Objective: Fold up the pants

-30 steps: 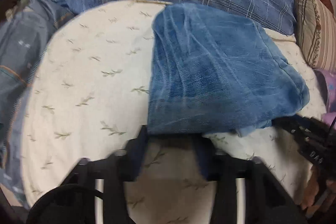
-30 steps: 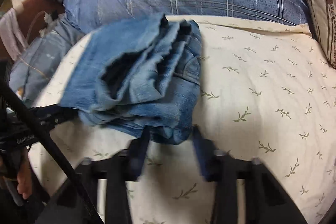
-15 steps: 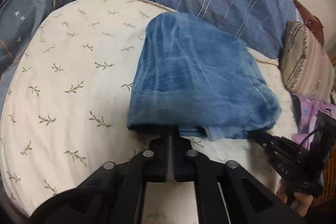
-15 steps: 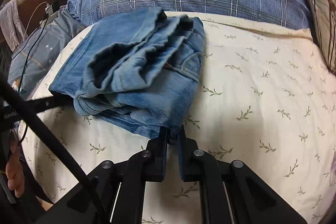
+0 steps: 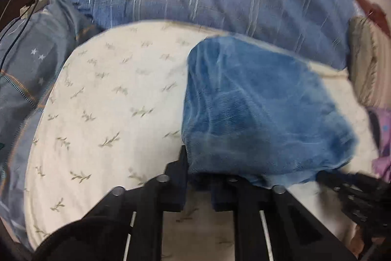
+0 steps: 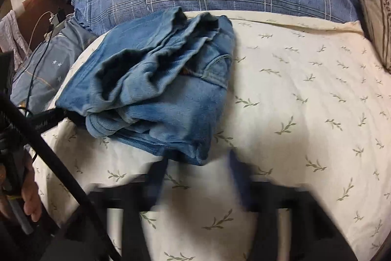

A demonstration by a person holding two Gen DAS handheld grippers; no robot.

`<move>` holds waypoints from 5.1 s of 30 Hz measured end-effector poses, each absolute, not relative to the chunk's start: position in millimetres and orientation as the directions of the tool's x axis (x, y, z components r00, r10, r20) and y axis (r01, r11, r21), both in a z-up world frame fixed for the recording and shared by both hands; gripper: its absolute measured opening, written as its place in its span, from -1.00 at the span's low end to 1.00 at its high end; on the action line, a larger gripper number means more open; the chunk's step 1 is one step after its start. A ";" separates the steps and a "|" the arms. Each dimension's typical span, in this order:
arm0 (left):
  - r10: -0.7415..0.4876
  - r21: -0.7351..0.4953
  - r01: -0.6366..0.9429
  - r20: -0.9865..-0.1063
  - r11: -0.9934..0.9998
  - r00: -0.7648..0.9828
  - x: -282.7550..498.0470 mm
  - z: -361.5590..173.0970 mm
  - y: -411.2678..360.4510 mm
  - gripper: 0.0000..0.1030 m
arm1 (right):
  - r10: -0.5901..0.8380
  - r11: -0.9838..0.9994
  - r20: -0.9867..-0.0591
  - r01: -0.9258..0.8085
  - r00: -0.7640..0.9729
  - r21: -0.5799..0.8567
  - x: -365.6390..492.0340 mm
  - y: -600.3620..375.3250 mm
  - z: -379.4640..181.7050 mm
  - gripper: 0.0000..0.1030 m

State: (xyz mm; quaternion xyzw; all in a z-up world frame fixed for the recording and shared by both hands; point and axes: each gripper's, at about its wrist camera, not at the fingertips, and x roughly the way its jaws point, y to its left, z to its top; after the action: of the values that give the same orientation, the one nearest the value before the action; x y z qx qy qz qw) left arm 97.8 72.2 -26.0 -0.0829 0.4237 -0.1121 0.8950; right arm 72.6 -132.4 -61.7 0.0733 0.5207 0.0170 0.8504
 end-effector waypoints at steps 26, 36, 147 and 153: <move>-0.392 -0.365 0.160 -0.752 0.917 0.530 164.6 43.0 78.0 -0.03 | 0.434 0.881 -0.719 -0.092 0.543 0.464 122.9 -156.8 48.6 0.09; -0.503 -0.543 0.033 -0.751 0.839 0.427 243.6 -19.0 97.9 -0.03 | 0.362 0.922 -0.811 -0.048 0.460 0.385 192.9 -131.1 -26.1 -0.20; -0.590 -0.626 0.072 -0.684 0.777 0.430 164.6 -41.4 122.3 -0.69 | 0.415 0.848 -0.752 0.082 0.512 0.524 97.7 -166.3 -51.8 0.07; -0.396 -0.440 0.049 -0.749 0.897 0.532 122.1 -27.9 128.5 0.05 | 0.409 0.846 -0.729 0.072 0.549 0.528 70.2 -169.0 -37.0 0.46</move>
State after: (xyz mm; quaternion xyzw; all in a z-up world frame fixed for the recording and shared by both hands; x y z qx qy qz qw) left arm 122.1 128.5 -27.9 -0.1863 0.4660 -0.1300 0.8551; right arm 70.2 -169.0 -37.0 0.2590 0.4641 0.1000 0.8411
